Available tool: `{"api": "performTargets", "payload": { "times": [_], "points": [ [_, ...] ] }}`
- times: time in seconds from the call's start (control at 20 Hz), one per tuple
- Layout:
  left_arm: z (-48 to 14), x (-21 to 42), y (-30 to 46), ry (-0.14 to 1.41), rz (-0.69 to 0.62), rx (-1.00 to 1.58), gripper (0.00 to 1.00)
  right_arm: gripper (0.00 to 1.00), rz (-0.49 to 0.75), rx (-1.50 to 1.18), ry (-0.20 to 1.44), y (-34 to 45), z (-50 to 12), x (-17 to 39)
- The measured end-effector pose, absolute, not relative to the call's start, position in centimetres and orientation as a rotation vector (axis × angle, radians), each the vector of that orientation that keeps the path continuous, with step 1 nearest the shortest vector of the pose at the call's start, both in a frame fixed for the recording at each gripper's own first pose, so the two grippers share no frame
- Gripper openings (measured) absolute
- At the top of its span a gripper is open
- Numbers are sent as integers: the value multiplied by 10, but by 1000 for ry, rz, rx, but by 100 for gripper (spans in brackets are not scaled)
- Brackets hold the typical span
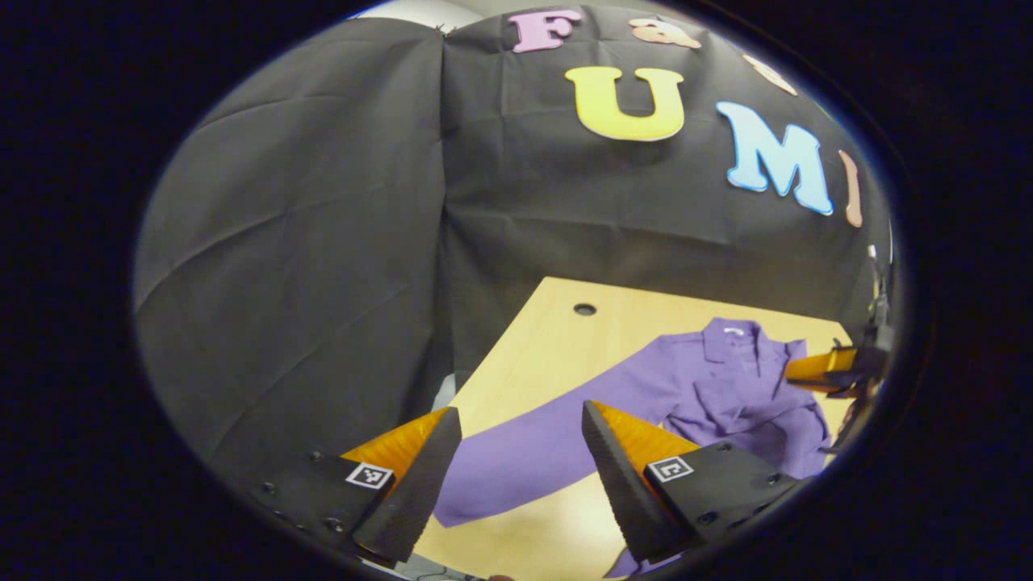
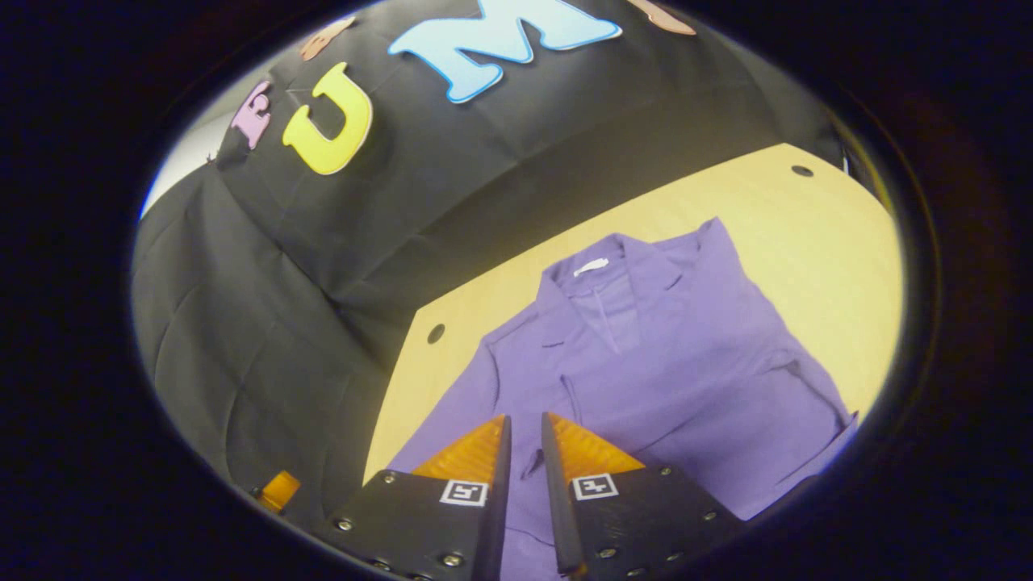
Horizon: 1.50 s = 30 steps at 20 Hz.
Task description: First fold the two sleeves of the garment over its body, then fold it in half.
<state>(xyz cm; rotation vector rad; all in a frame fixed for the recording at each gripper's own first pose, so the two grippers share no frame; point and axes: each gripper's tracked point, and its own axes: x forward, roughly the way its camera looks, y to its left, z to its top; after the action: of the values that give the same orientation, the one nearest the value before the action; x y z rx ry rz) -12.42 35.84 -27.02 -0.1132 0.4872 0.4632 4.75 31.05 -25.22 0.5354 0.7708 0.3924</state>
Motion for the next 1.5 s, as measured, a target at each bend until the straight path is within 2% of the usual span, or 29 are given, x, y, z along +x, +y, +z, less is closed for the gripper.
{"api": "performTargets", "payload": {
  "times": [0.35,0.4,0.5,0.55,1.1,1.15,1.3,1.45,1.5],
  "points": [
    [-360,-149,405,625,605,-236,100,25,360,481,716,272,-222,46],
    [-370,-151,408,642,613,-239,100,16,351,467,708,266,-220,45],
    [-383,-155,413,670,619,-242,100,16,338,433,701,252,-217,41],
    [-390,-156,414,685,623,-244,100,27,331,420,700,245,-216,37],
    [-454,-165,408,847,652,-216,100,27,155,407,626,137,-182,17],
    [-453,-158,407,821,652,-217,100,27,138,414,613,128,-182,16],
    [-456,-157,405,836,675,-229,95,27,103,419,588,106,-177,14],
    [-457,-154,402,813,694,-310,95,27,84,414,576,89,-178,13],
    [-458,-154,401,810,706,-312,91,27,79,415,573,85,-178,13]
  ]
}}
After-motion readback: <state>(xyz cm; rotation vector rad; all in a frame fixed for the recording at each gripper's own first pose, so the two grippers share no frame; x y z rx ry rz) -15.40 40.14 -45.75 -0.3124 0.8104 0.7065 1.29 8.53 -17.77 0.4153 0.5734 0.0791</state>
